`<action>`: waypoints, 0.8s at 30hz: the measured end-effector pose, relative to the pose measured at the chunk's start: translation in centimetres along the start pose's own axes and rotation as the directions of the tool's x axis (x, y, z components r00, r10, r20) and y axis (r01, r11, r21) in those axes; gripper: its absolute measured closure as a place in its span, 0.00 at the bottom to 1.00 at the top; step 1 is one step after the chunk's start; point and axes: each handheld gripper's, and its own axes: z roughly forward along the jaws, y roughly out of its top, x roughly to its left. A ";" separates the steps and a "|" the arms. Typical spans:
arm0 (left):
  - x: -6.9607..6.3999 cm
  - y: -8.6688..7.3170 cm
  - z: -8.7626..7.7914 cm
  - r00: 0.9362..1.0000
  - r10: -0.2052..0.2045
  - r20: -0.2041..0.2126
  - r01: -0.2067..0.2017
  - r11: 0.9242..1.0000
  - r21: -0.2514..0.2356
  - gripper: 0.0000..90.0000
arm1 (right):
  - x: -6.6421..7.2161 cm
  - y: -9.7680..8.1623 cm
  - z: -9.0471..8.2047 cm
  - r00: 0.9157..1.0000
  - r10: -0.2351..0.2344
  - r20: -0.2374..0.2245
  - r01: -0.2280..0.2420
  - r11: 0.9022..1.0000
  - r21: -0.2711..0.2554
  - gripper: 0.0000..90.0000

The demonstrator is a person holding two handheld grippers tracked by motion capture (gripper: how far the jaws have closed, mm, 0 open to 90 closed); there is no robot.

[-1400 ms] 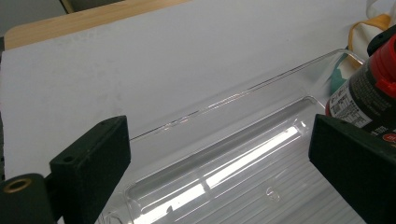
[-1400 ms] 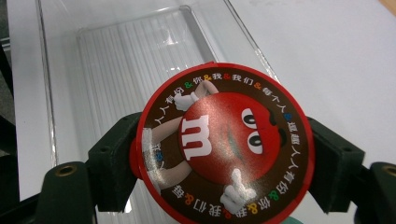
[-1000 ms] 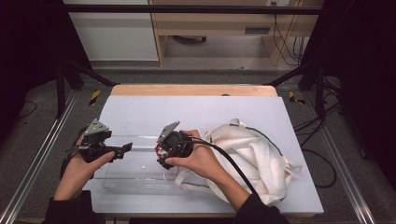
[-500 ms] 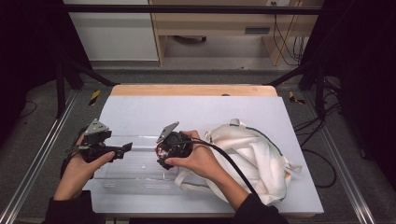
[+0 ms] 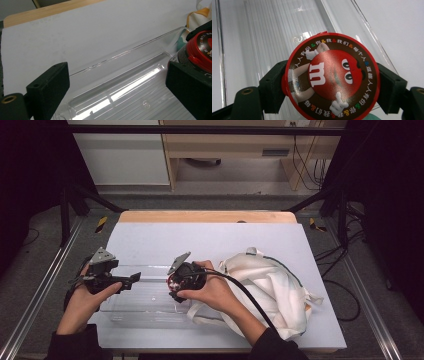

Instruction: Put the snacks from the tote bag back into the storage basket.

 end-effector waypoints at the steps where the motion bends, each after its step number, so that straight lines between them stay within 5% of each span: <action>1: 0.0 0.0 0.0 1.000 0.000 0.001 0.000 1.000 -0.001 0.06 | 0.0 0.0 0.0 1.000 -0.003 0.001 0.003 1.000 0.001 0.26; 24: 0.0 0.0 0.0 1.000 0.000 0.000 0.000 1.000 0.000 0.06 | 0.2 -0.3 1.0 1.000 -0.019 -0.005 0.020 0.998 0.053 0.26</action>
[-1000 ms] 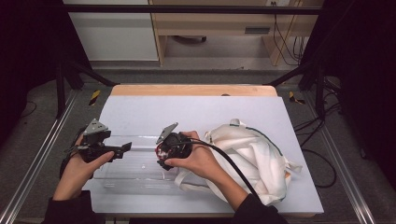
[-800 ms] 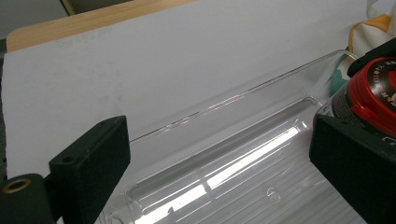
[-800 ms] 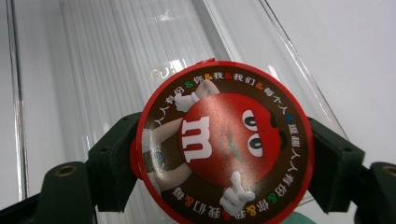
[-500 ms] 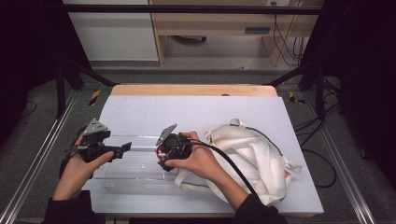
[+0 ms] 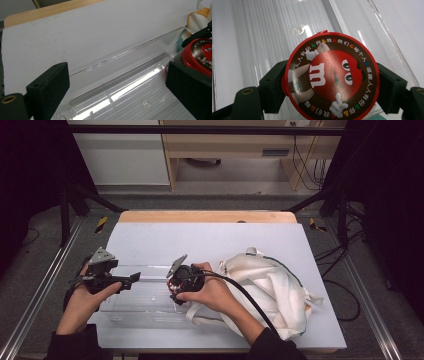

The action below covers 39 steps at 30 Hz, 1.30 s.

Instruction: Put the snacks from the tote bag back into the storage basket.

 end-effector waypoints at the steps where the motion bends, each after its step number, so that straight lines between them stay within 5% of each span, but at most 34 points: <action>1: 0.0 0.0 0.0 1.000 0.000 0.000 0.000 1.000 0.000 0.06 | 0.0 0.0 0.0 1.000 0.000 0.000 0.000 1.000 0.000 0.26; 28: -0.1 0.0 0.1 1.000 0.002 0.002 -0.002 1.000 0.003 0.06 | 0.1 -0.1 0.7 1.000 -0.003 -0.001 0.003 0.998 0.058 0.26; 39: -0.1 0.0 0.1 1.000 0.002 0.002 -0.002 1.000 0.004 0.06 | 0.1 0.3 -1.0 1.000 -0.003 0.018 0.002 1.000 0.005 0.18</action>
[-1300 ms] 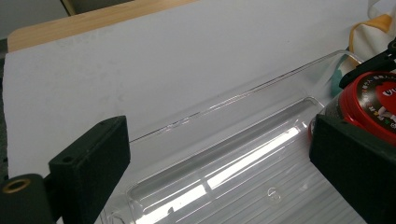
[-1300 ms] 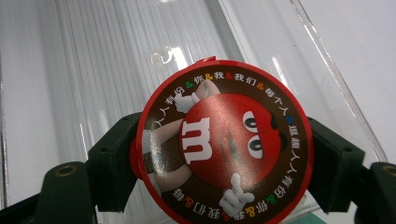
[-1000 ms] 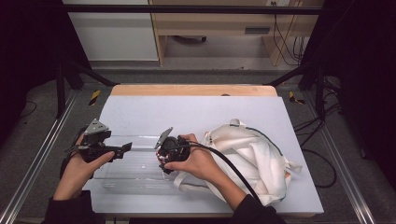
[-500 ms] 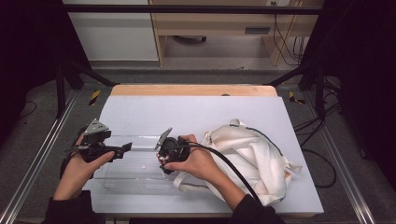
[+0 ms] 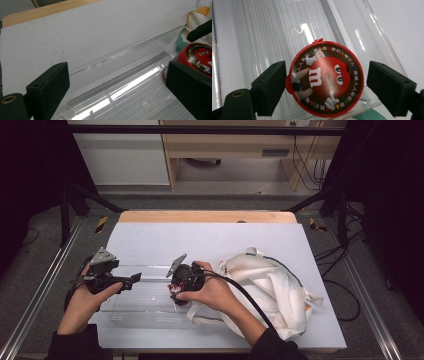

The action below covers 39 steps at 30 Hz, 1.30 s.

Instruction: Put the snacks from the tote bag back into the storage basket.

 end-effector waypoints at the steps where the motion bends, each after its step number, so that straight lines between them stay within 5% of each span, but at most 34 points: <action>1: 0.0 0.0 0.0 1.000 0.000 -0.001 0.000 1.000 0.001 0.06 | 0.0 0.0 -0.2 1.000 0.001 0.000 -0.001 1.000 0.002 0.18; 12: 0.0 0.0 0.0 1.000 0.003 -0.003 -0.003 1.000 0.005 0.06 | 0.4 -0.1 -3.1 1.000 -0.010 0.028 0.011 0.999 -0.045 0.16; 33: -0.2 0.0 0.2 1.000 0.008 -0.003 -0.008 1.000 0.013 0.06 | -0.4 -2.2 -6.4 0.996 0.070 0.064 -0.062 0.992 -0.113 0.15; 39: -0.1 0.0 0.2 1.000 0.005 0.001 -0.005 1.000 0.011 0.06 | -0.8 -3.6 -8.6 0.986 0.123 0.113 -0.105 0.983 -0.151 0.13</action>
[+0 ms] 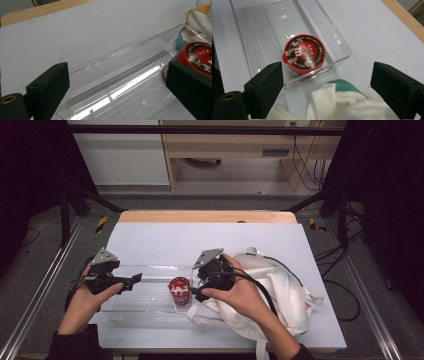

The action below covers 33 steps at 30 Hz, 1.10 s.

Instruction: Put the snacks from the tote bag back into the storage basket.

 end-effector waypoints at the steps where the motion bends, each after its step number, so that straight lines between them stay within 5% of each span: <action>1: 0.0 0.0 0.0 1.000 -0.001 -0.003 0.001 1.000 0.003 0.06 | 0.0 0.0 0.0 1.000 0.000 0.000 0.000 1.000 0.000 0.13; 6: -0.3 0.0 0.1 1.000 0.008 -0.003 -0.008 1.000 0.004 0.06 | -1.3 -1.8 -2.5 0.994 0.085 0.068 -0.083 0.996 -0.043 0.11; 15: -0.6 0.1 0.2 1.000 0.013 -0.003 -0.013 1.000 0.001 0.06 | -3.2 -5.0 -6.2 0.965 0.197 0.173 -0.180 0.978 -0.109 0.11; 16: -0.5 0.1 0.1 1.000 0.011 -0.004 -0.011 1.000 -0.002 0.06 | -3.8 -5.9 -7.1 0.953 0.230 0.198 -0.209 0.970 -0.122 0.11; 17: -0.5 0.1 0.1 1.000 0.011 -0.004 -0.011 1.000 -0.002 0.06 | -3.8 -5.9 -7.1 0.953 0.230 0.198 -0.209 0.970 -0.122 0.11; 19: -0.5 0.1 0.0 1.000 0.010 -0.006 -0.010 1.000 -0.001 0.06 | -4.4 -7.0 -8.1 0.937 0.253 0.239 -0.230 0.966 -0.121 0.11; 21: -0.4 0.1 0.0 1.000 0.009 -0.006 -0.009 1.000 -0.002 0.06 | -4.5 -7.2 -8.4 0.934 0.259 0.246 -0.235 0.964 -0.120 0.11; 22: -0.4 0.0 0.0 1.000 0.007 -0.008 -0.007 1.000 -0.003 0.06 | -4.8 -8.0 -9.1 0.923 0.279 0.265 -0.254 0.959 -0.127 0.11; 27: -0.3 0.0 -0.1 1.000 0.006 -0.008 -0.006 1.000 -0.004 0.06 | -5.5 -9.3 -10.5 0.904 0.301 0.304 -0.273 0.953 -0.130 0.11; 31: 0.2 0.0 -0.4 1.000 -0.003 -0.015 0.003 1.000 -0.011 0.06 | -6.6 -11.1 -12.4 0.874 0.344 0.343 -0.313 0.939 -0.146 0.11; 32: 0.2 0.0 -0.4 1.000 -0.003 -0.015 0.003 1.000 -0.011 0.06 | -6.6 -11.1 -12.4 0.874 0.344 0.343 -0.313 0.939 -0.146 0.11; 33: 0.2 0.0 -0.5 1.000 -0.009 -0.016 0.008 1.000 -0.013 0.06 | -7.2 -12.0 -13.2 0.857 0.368 0.360 -0.331 0.930 -0.161 0.11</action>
